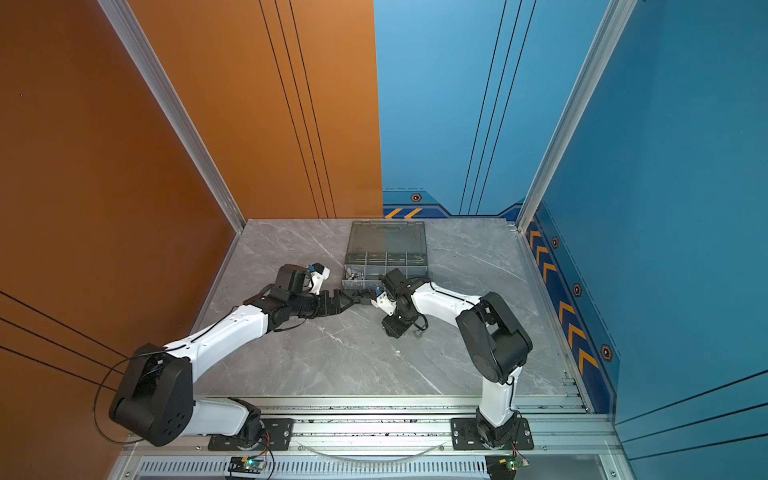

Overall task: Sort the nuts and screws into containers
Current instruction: 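Close the right gripper on the silver hex bolt nearer the organizer, then carry the silver bolt with the right gripper over the silver-nut compartment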

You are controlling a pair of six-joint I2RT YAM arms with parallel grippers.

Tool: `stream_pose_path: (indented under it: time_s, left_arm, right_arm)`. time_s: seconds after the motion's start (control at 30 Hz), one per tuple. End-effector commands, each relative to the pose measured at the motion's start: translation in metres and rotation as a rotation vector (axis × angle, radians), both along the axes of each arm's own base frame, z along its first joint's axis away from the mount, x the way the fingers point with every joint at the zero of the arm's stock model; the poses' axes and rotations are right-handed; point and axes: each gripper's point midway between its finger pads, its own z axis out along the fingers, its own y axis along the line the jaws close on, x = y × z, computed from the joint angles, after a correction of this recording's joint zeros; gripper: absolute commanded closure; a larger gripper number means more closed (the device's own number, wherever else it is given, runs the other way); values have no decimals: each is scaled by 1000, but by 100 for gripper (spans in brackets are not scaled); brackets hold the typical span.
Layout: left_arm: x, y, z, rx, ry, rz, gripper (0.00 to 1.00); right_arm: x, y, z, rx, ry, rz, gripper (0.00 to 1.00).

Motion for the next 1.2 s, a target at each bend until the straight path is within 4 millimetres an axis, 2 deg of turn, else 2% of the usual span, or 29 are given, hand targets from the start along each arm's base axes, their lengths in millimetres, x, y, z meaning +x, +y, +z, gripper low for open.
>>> stream_pose_path:
  time_s: [0.0, 0.23, 0.4, 0.77, 0.8, 0.9, 0.97, 1.03, 1.17]
  left_arm:
    - [-3, 0, -2, -24, 11, 1, 2]
    - [-3, 0, -3, -27, 15, 4, 2]
    - [-2, 0, -3, -30, 15, 5, 2]
    - [-2, 0, -4, -31, 23, 10, 2]
    - [-2, 0, -5, -32, 23, 8, 2]
    - [-2, -1, -5, -34, 25, 8, 2]
    - [-2, -1, -5, -34, 24, 9, 2]
    - [-2, 0, -5, -35, 24, 9, 2]
    - [-3, 0, -7, -34, 27, 10, 2]
  right_arm:
    - [-5, 1, -4, -21, 36, 8, 55]
    - [-3, 0, -12, -49, 40, -9, 57]
    - [-3, -2, -13, -60, 39, -19, 63]
    - [-15, -12, -11, -87, 49, -41, 66]
    - [-17, -12, -11, -87, 54, -42, 70]
    - [-21, -9, -10, -68, 78, -36, 89]
    - [-23, -6, -7, -51, 84, -34, 96]
    - [-23, -3, -2, -25, 86, -32, 100]
    - [-16, 8, 22, 73, 77, -37, 100]
